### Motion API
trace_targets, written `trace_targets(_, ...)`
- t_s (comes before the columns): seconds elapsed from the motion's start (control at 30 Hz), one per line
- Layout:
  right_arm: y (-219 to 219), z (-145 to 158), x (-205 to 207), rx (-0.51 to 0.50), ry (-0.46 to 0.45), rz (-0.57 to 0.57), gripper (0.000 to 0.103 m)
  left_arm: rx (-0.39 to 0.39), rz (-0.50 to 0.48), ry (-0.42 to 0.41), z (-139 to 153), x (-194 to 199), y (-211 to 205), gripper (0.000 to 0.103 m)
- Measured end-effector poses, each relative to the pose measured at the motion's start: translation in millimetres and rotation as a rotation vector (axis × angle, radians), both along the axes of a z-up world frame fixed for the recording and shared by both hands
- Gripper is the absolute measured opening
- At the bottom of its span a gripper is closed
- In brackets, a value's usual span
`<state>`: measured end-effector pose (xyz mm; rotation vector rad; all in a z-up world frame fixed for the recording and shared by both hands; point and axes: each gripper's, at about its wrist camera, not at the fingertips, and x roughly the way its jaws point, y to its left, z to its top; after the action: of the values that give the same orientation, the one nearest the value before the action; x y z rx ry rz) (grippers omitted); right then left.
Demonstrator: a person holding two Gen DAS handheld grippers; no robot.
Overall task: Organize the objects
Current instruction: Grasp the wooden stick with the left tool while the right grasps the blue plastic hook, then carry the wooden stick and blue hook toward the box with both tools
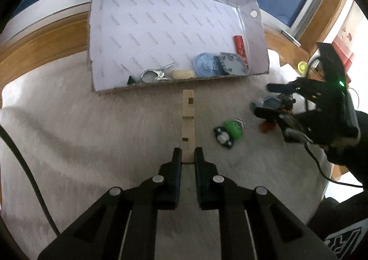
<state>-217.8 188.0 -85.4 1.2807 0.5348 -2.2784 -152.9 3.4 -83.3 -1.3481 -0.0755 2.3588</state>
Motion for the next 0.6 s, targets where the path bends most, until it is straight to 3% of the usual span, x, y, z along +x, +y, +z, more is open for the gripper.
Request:
trace_targets(0.1,4,-1,-6,-0.055,-0.034,-0.004,0.025,-0.008,0.007,-0.007,3,7,2,0.009)
trace_targets(0.23,12,3,-7,-0.077,-0.07,-0.03,0.022,-0.001,0.012,-0.024,4,16,4,0.009)
trace_targets(0.5,36,34,33,-0.276,-0.214,-0.123,0.021,-0.01,-0.027,-0.043,2,38,12,0.009)
trace_targets(0.6,32,36,56,-0.256,-0.206,-0.107,0.021,-0.01,-0.028,-0.051,-2,40,13,0.01)
